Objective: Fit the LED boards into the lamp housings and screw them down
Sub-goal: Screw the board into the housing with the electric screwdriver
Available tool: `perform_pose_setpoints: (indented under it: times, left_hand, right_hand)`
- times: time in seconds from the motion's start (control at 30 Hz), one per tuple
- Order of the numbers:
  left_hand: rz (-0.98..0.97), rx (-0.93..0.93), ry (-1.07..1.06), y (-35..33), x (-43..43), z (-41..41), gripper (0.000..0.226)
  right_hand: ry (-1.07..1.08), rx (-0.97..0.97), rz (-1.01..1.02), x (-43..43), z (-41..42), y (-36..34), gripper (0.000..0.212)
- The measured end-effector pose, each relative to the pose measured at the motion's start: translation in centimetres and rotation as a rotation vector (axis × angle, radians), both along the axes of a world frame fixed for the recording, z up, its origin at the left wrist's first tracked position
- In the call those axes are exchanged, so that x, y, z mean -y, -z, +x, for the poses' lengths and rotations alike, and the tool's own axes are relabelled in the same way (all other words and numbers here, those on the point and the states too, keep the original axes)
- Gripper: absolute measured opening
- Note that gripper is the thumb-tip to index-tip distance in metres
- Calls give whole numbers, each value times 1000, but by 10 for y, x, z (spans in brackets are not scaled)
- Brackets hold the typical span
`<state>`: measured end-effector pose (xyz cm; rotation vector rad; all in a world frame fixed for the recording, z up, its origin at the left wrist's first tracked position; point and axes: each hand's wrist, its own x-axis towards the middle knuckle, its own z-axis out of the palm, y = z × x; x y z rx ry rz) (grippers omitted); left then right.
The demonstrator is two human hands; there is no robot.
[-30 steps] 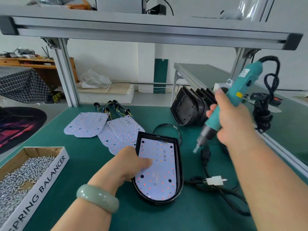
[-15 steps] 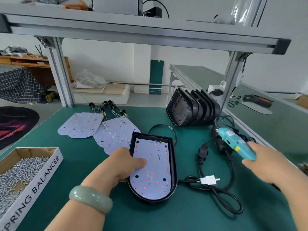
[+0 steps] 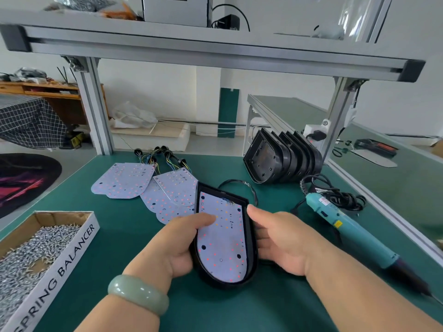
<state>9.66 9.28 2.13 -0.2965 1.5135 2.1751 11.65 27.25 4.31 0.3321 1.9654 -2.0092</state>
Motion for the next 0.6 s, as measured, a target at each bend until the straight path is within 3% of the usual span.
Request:
perform_pose_setpoints:
  times: [0.13,0.23,0.37,0.5,0.6]
  left_hand:
    - [206,39,25,1,-3,0,31]
    - [285,9,102,1,-9,4,38]
    - [295,-122,109,2,-8,6,49]
    - [160,-284,-141,-1,-7,3,63]
    - [115,-240,-281,-1,0,-2,45]
  right_hand:
    - [97,54,-134,-1,-2,6,21]
    - [12,127,-250,0,1,6,25]
    - [-86,24,-179,3,2,4,25]
    - [-35,-126,-102,-3,3,-10,23]
    - [20,-236,-17,-22,10,-24,25]
